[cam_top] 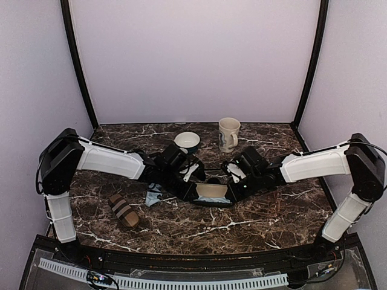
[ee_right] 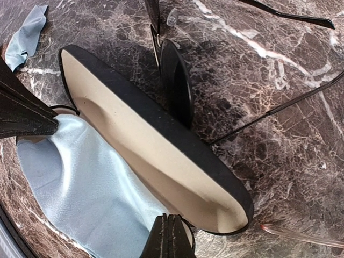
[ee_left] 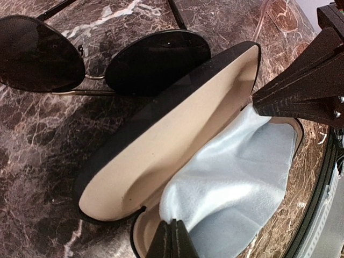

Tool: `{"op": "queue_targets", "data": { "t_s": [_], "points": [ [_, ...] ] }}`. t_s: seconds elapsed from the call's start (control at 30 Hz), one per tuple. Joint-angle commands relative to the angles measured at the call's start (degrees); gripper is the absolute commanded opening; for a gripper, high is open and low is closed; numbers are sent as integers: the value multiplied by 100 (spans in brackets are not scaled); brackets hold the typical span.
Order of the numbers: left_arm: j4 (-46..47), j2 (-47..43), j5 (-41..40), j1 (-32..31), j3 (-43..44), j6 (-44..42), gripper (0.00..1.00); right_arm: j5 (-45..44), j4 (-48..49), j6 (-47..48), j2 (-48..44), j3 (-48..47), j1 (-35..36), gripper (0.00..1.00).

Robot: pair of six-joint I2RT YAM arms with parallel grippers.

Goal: Organize the sunglasses
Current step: Fold the folded cleaning cloth into the sunglasses case.

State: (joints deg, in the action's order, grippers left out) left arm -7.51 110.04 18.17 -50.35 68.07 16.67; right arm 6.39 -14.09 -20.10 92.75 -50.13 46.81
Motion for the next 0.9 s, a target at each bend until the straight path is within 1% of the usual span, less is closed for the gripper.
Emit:
{"op": "queue_targets", "data": {
  "t_s": [0.0,0.87],
  "points": [
    [-97,-17,37,25,166,-143,0,70,29,66,-92,9,-39,0],
    [-374,9,-61,25,219,-392,0,17,-96,146,-77,-59,-36,0]
  ]
}}
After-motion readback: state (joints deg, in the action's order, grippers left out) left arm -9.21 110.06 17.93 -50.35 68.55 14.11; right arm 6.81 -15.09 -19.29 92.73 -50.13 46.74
